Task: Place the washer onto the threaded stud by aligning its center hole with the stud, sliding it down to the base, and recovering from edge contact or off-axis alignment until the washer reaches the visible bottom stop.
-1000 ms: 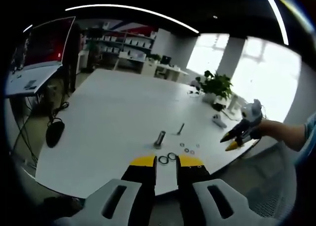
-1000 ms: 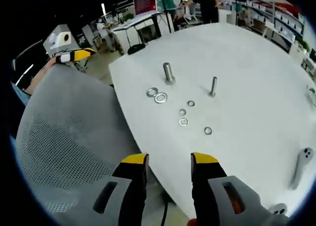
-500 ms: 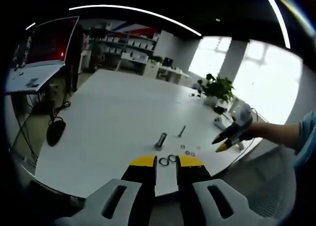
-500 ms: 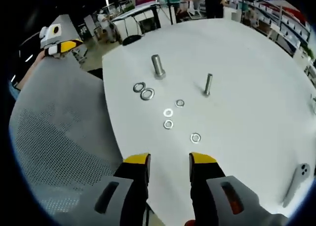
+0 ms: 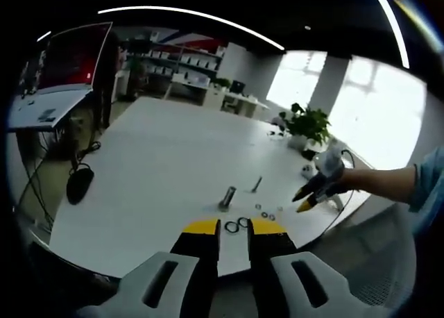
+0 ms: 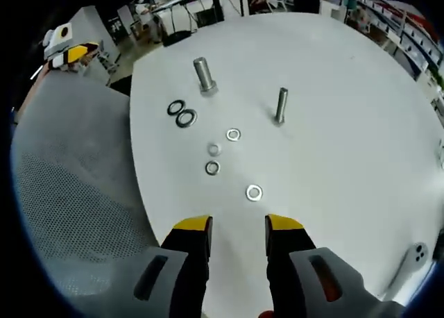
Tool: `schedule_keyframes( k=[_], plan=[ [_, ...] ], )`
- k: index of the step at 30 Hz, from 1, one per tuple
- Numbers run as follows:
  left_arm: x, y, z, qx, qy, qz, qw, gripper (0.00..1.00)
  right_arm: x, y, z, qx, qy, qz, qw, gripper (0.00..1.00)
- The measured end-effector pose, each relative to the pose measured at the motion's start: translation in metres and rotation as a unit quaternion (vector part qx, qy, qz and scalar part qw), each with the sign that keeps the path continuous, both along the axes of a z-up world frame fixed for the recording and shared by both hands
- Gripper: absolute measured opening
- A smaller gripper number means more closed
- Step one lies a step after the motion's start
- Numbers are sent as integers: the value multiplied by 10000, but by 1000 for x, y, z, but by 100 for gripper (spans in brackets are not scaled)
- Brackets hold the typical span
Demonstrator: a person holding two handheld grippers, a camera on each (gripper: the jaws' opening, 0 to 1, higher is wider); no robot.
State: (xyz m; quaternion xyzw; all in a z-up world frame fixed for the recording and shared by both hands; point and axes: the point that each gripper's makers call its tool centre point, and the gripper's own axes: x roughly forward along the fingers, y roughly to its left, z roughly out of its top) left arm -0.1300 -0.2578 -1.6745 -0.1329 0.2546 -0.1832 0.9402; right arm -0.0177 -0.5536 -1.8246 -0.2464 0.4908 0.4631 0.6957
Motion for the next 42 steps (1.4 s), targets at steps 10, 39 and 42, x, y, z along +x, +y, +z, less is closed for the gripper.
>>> schedule_keyframes(
  k=[10,39,42],
  plan=[
    [1,3,1,-35,-20,161,9999,13,3,-4,-8,-68,27,412,9991,31],
    [1,5,1,-89,-33,256,9996,13,9,-7,-27,-319,57,680,9972,30],
    [2,6,2,-122,-57,294,9995,13,12,-5,-27,-334,101,631,9974,30]
  ],
)
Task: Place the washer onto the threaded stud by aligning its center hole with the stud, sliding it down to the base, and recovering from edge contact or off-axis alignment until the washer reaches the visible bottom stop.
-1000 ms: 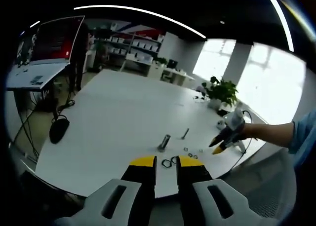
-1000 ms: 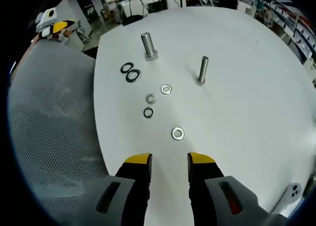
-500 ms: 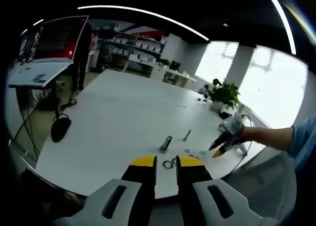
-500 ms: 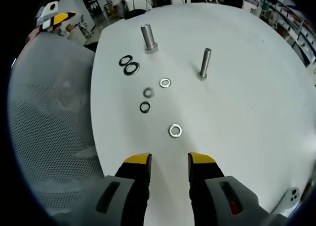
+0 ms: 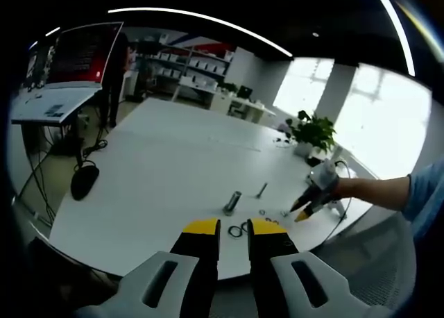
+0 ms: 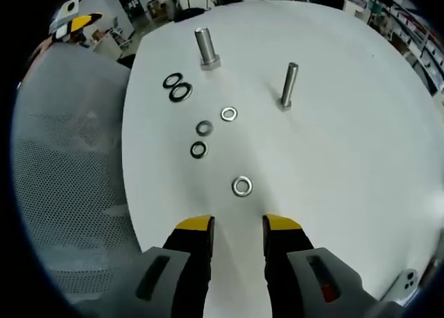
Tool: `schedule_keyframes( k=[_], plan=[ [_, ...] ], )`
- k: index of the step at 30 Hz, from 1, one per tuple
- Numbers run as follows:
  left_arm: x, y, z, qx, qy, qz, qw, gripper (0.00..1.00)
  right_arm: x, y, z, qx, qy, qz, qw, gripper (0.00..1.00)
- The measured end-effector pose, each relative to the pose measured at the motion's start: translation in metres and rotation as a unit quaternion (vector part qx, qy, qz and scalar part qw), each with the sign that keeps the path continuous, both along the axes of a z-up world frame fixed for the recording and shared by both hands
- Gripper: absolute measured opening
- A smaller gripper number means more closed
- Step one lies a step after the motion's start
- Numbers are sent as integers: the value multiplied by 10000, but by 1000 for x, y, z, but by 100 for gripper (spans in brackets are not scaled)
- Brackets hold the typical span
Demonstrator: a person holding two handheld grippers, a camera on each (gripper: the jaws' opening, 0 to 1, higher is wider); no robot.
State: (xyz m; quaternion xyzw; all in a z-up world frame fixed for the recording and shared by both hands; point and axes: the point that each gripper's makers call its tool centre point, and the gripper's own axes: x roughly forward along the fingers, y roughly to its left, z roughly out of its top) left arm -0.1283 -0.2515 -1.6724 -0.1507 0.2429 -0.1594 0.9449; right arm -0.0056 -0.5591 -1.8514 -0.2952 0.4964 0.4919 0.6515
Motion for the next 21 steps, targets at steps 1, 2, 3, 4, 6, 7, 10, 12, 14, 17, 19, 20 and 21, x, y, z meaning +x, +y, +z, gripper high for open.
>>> schedule_keyframes(
  k=[1,2,3,4,6,7,10,12,14,17,19,20,21],
  plan=[
    [0,0,0,-11,-6,8,10000,13,0,0,0,-13,4,8,10000,30],
    [0,0,0,-23,-12,16,10000,13,0,0,0,-38,-8,30,10000,29],
    [0,0,1,-27,-12,15,10000,13,0,0,0,-66,-13,52,10000,29],
    [0,0,0,-27,-12,10,10000,13,0,1,0,-91,-23,82,9999,29],
    [1,0,1,-27,-17,7,10000,13,1,3,0,-115,-50,89,9999,28],
    [1,0,1,-28,-19,8,10000,13,2,4,-1,-140,-81,115,9998,27],
    [1,1,1,-35,-38,35,10000,13,6,8,-2,-282,-262,382,9985,26],
    [1,2,2,-51,-52,60,10000,13,8,12,-3,-327,-396,598,9969,26],
    [1,2,2,-64,-60,72,9999,13,7,17,-3,-316,-472,668,9961,26],
    [1,2,2,-62,-63,62,9999,13,7,21,-3,-349,-460,717,9958,26],
    [2,2,2,-67,-68,67,9999,13,9,24,-4,-356,-454,743,9956,26],
    [2,2,3,-71,-71,72,9999,13,10,24,-4,-360,-449,743,9956,26],
    [2,3,3,-75,-78,86,9999,13,10,24,-4,-354,-448,769,9954,25]
  ],
)
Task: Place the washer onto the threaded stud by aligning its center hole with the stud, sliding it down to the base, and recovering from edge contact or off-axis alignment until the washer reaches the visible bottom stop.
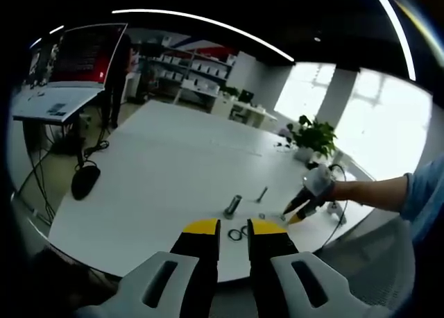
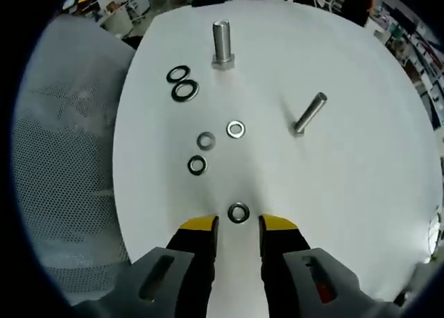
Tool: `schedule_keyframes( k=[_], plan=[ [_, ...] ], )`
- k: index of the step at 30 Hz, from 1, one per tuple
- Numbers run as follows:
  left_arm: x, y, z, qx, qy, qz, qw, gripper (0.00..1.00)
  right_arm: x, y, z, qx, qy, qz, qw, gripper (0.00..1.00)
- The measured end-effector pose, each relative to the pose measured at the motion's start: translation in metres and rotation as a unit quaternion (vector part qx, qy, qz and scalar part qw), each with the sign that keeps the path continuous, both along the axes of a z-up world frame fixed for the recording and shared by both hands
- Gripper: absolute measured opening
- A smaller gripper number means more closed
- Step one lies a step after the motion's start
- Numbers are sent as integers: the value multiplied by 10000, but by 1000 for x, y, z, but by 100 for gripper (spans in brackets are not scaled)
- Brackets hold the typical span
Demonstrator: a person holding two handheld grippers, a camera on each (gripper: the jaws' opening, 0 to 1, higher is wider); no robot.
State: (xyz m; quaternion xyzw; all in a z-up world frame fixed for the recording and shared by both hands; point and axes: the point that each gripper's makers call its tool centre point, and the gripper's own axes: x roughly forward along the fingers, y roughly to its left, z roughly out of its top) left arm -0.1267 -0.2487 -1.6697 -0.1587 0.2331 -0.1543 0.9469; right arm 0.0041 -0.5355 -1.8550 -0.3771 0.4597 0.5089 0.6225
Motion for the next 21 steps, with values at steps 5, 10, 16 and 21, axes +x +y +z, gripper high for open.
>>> schedule_keyframes(
  k=[5,10,16,21],
  plan=[
    [0,1,2,-44,-43,54,10000,13,3,0,0,42,-15,-26,10000,22],
    [0,1,2,-53,-50,55,10000,13,3,0,1,55,-28,-2,10000,20],
    [1,2,2,-62,-61,57,9999,13,4,1,1,90,-40,14,10000,19],
    [1,1,2,-61,-60,51,10000,13,5,1,1,90,-44,-43,9999,15]
  ],
)
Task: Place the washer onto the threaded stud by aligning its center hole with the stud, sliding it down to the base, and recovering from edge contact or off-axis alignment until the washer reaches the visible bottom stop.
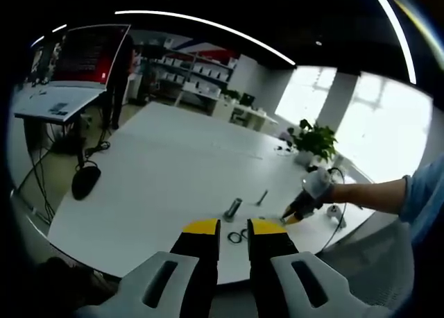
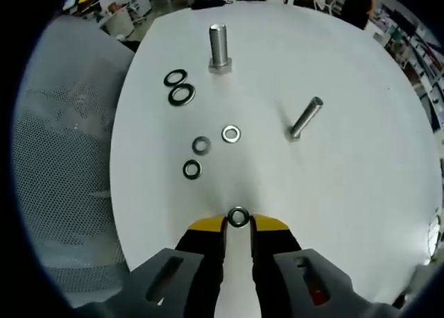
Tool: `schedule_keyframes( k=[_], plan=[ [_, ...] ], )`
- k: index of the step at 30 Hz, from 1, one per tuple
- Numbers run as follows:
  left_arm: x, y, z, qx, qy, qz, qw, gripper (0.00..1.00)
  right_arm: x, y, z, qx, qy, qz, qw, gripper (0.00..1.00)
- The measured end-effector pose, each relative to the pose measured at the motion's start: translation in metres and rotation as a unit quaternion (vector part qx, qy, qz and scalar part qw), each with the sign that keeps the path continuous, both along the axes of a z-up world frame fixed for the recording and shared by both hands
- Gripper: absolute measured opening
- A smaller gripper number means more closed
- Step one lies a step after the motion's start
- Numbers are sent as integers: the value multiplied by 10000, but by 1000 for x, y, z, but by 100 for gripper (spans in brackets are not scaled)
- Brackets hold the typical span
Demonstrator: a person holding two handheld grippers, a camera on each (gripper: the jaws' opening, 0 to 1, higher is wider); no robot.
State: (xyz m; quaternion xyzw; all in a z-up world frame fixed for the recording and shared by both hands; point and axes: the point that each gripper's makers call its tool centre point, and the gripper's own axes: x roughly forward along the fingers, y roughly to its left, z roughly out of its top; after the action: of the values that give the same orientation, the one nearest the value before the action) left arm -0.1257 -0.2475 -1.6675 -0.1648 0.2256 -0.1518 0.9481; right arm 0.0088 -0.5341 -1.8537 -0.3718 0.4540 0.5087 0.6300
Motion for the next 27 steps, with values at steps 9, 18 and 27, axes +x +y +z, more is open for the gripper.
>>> schedule_keyframes(
  k=[9,18,27],
  plan=[
    [0,0,0,-7,-4,8,10000,13,2,-1,0,-4,13,-81,10000,14],
    [0,0,0,-3,0,-7,10000,13,3,-2,4,-19,10,-126,9999,13],
    [0,-1,-1,9,11,-25,10000,13,1,3,20,59,22,-100,9999,13]
  ],
)
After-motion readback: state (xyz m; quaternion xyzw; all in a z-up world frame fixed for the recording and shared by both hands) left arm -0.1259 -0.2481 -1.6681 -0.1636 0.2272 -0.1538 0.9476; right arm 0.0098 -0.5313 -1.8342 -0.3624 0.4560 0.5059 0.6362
